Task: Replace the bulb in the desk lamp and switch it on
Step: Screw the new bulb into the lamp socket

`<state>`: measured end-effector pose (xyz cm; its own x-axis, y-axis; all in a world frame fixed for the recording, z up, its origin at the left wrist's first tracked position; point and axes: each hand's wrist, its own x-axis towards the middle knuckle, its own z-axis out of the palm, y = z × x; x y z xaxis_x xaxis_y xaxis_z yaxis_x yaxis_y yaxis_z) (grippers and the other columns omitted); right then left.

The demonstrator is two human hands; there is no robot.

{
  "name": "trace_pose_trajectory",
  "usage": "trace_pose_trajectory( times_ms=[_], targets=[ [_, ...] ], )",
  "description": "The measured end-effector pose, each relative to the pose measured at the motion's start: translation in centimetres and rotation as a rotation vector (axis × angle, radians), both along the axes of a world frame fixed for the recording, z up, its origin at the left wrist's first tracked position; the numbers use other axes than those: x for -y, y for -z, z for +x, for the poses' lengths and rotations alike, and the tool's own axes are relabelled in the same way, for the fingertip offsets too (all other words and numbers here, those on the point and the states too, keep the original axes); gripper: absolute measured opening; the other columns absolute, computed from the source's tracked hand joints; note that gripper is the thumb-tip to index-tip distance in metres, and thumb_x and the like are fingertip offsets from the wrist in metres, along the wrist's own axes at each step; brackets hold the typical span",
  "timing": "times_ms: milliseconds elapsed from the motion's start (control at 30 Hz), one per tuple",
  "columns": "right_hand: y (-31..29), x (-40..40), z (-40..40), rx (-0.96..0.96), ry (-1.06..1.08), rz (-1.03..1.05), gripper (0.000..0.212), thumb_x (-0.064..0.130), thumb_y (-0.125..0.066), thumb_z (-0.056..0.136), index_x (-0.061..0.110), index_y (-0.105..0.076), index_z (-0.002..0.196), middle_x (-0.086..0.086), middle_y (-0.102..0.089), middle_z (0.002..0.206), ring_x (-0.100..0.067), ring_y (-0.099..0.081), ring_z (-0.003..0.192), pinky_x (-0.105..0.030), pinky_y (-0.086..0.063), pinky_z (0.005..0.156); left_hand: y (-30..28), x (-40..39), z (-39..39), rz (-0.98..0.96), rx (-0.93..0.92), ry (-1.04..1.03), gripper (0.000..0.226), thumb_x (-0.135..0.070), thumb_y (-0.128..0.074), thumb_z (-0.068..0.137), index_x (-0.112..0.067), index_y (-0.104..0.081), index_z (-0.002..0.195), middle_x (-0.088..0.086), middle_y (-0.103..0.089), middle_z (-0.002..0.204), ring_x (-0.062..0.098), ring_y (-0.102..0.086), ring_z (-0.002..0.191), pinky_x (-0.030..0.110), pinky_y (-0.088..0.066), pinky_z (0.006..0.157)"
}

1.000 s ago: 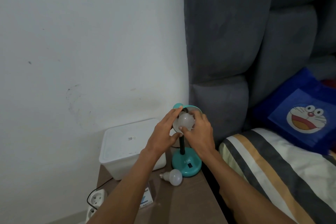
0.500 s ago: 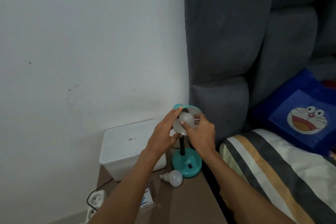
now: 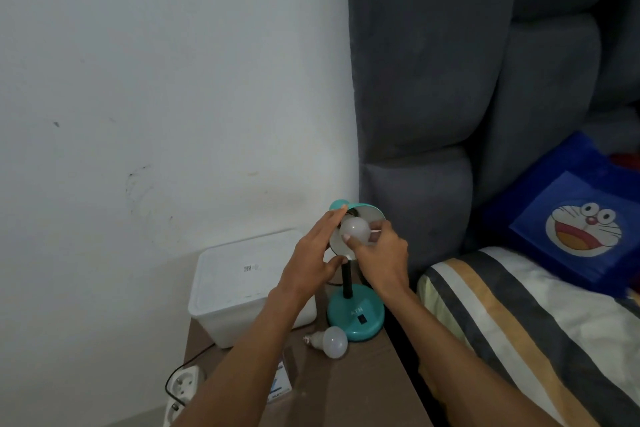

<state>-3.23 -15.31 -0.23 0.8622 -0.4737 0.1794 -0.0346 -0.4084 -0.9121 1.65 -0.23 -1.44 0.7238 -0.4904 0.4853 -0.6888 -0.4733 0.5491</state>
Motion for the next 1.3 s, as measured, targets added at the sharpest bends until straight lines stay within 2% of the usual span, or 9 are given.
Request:
trace_pose_trajectory(
  times_ms=[133, 267, 467, 600, 667, 833, 1000, 1133, 1300],
  targets=[
    [-0.1, -0.4, 0.2, -0.07, 0.068, 0.124, 0.069, 0.078, -0.054, 0.074, 0.013, -0.069, 0.089, -0.002, -0.074, 0.083, -0.019, -0.072, 0.072, -0.034, -0.061, 0.069, -0.1, -0.1, 0.1, 0.004, 0.012, -0.004, 0.095, -0.002, -0.08, 0.083, -0.028, -0.031, 0.16, -0.007, -0.039, 0.163, 0.009, -0.04, 0.148, 0.041, -0.049, 0.113],
    [-0.4, -0.6, -0.4, -0.037, 0.106, 0.076, 0.054, 0.057, -0.064, 0.089, 0.014, -0.055, 0.119, -0.006, -0.067, 0.106, -0.017, -0.064, 0.087, -0.02, -0.047, 0.063, -0.1, 0.0, 0.0, -0.003, 0.011, 0.008, 0.095, -0.001, -0.08, 0.083, -0.026, -0.032, 0.16, -0.007, -0.039, 0.163, 0.009, -0.041, 0.148, 0.041, -0.049, 0.112],
    [-0.1, -0.6, 0.0, 0.029, 0.018, -0.056, 0.056, 0.041, -0.08, 0.08, 0.017, -0.053, 0.123, -0.001, -0.059, 0.114, -0.016, -0.058, 0.099, -0.027, -0.046, 0.079, 0.2, -0.1, 0.0, -0.006, 0.007, -0.011, 0.095, -0.003, -0.081, 0.083, -0.028, -0.032, 0.16, -0.005, -0.04, 0.163, 0.011, -0.041, 0.149, 0.043, -0.047, 0.115],
    [0.0, -0.7, 0.3, -0.056, 0.085, 0.135, 0.06, 0.072, -0.057, 0.079, 0.014, -0.071, 0.091, -0.005, -0.075, 0.088, -0.02, -0.073, 0.079, -0.032, -0.06, 0.072, 0.0, -0.1, 0.0, -0.003, 0.023, -0.006, 0.094, -0.003, -0.08, 0.084, -0.027, -0.032, 0.16, -0.005, -0.039, 0.164, 0.012, -0.04, 0.149, 0.043, -0.049, 0.113],
    [-0.2, -0.9, 0.2, -0.06, 0.096, 0.15, 0.056, 0.072, -0.056, 0.081, 0.018, -0.067, 0.078, -0.003, -0.074, 0.077, -0.021, -0.073, 0.069, -0.038, -0.063, 0.067, 0.0, -0.2, 0.1, 0.007, 0.024, -0.009, 0.095, -0.004, -0.081, 0.084, -0.029, -0.031, 0.16, -0.006, -0.039, 0.164, 0.013, -0.04, 0.149, 0.044, -0.049, 0.112],
    [-0.8, -1.2, -0.6, 0.063, 0.123, -0.036, 0.036, 0.042, -0.061, 0.096, 0.018, -0.053, 0.122, -0.007, -0.056, 0.122, -0.021, -0.059, 0.103, -0.026, -0.044, 0.077, -0.1, 0.1, -0.2, 0.014, 0.019, -0.01, 0.094, -0.005, -0.081, 0.084, -0.028, -0.031, 0.16, -0.005, -0.04, 0.163, 0.011, -0.041, 0.147, 0.041, -0.048, 0.114],
    [-0.5, -1.1, -0.3, 0.035, 0.022, -0.136, 0.048, 0.037, -0.076, 0.084, 0.02, -0.055, 0.125, -0.004, -0.056, 0.122, -0.021, -0.06, 0.103, -0.029, -0.048, 0.082, 0.1, 0.0, -0.2, -0.008, 0.005, -0.014, 0.093, -0.003, -0.08, 0.084, -0.028, -0.031, 0.16, -0.004, -0.04, 0.163, 0.013, -0.042, 0.147, 0.043, -0.049, 0.112],
    [-0.8, -0.6, -0.4, -0.045, 0.052, 0.006, 0.054, 0.049, -0.074, 0.084, 0.011, -0.061, 0.118, -0.01, -0.07, 0.109, -0.025, -0.068, 0.099, -0.028, -0.049, 0.075, 0.0, -0.1, 0.0, -0.01, 0.005, -0.019, 0.093, -0.004, -0.08, 0.084, -0.028, -0.031, 0.161, -0.004, -0.038, 0.164, 0.014, -0.04, 0.149, 0.045, -0.048, 0.113],
    [-0.9, -0.6, -0.5, 0.012, 0.015, -0.077, 0.062, 0.049, -0.077, 0.081, 0.017, -0.052, 0.127, -0.007, -0.064, 0.121, -0.025, -0.064, 0.106, -0.037, -0.054, 0.085, -0.1, -0.1, -0.1, -0.001, -0.009, -0.01, 0.095, -0.005, -0.081, 0.084, -0.032, -0.03, 0.16, -0.006, -0.04, 0.163, 0.012, -0.041, 0.148, 0.043, -0.047, 0.114]
  ],
)
